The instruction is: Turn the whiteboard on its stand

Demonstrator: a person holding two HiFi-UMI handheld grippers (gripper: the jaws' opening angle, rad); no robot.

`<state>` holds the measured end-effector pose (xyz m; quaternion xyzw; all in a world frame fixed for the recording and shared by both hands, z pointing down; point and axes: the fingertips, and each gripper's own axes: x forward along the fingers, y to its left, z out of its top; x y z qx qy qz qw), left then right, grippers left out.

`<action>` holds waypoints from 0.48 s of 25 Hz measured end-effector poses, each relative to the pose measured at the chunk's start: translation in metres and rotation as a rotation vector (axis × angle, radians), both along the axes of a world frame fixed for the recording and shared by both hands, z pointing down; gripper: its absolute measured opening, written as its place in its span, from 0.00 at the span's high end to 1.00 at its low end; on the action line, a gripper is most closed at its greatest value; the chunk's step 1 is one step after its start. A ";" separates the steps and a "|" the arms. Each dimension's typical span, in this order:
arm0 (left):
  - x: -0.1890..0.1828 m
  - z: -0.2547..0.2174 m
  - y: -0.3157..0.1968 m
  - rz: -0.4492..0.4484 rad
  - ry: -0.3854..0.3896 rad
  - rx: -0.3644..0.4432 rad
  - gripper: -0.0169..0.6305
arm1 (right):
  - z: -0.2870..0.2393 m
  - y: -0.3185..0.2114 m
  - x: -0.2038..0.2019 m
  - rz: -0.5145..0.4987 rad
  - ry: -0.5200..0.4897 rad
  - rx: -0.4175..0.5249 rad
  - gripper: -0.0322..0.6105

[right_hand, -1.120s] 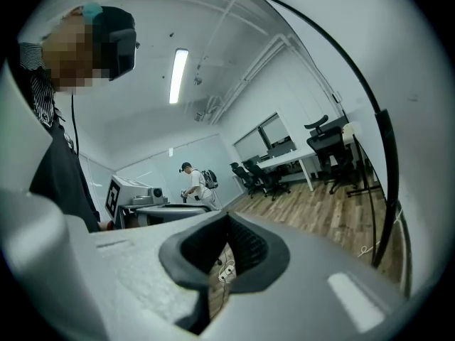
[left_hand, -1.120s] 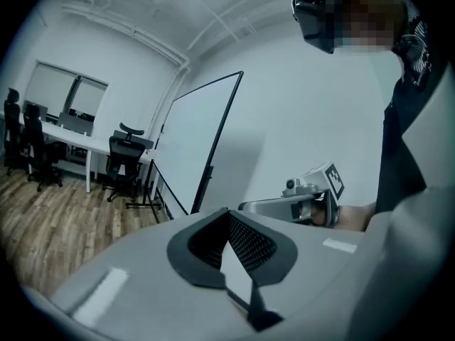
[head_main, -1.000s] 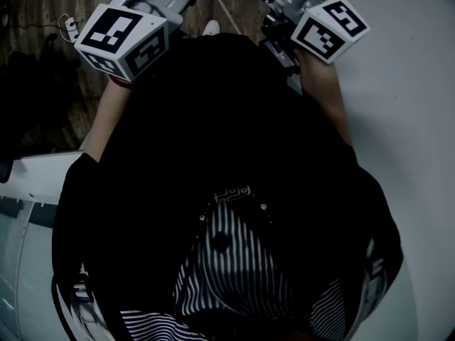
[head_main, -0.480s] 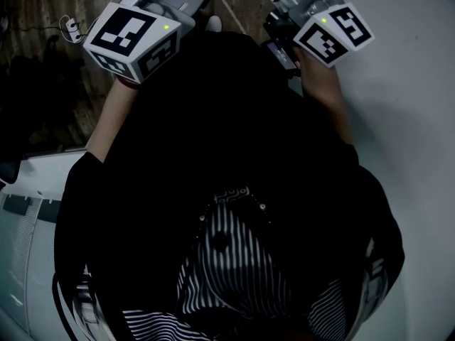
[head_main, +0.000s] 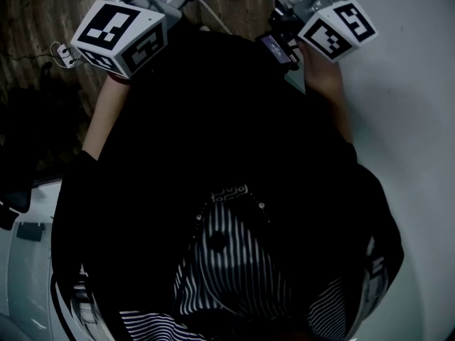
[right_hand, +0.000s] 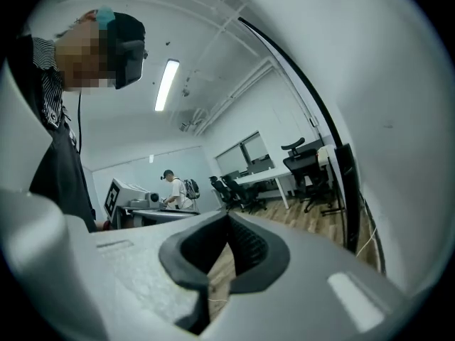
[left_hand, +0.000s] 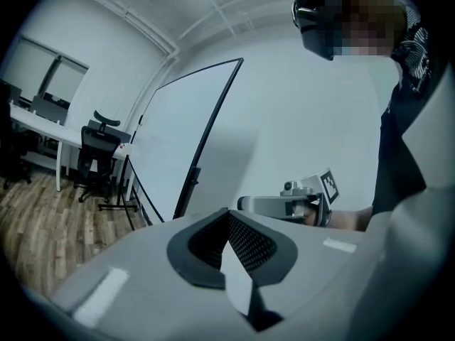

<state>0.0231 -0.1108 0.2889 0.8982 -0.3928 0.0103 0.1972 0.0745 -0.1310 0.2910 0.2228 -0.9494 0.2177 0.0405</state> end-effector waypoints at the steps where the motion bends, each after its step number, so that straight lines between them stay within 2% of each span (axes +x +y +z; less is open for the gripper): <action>1: -0.002 -0.001 -0.005 0.012 0.005 0.002 0.97 | -0.002 -0.008 -0.003 0.014 0.001 0.004 0.95; 5: -0.022 -0.005 -0.027 0.030 0.064 -0.005 0.97 | -0.005 -0.029 -0.024 0.039 0.006 0.008 0.95; 8: -0.037 -0.007 -0.046 0.045 0.075 -0.006 0.97 | -0.006 -0.040 -0.034 0.062 0.025 0.005 0.95; 10: -0.047 -0.009 -0.061 0.068 0.070 0.004 0.97 | -0.005 -0.052 -0.045 0.072 0.035 0.000 0.95; 12: -0.060 0.000 -0.087 0.091 0.031 0.006 0.97 | 0.004 -0.078 -0.060 0.084 0.044 -0.011 0.95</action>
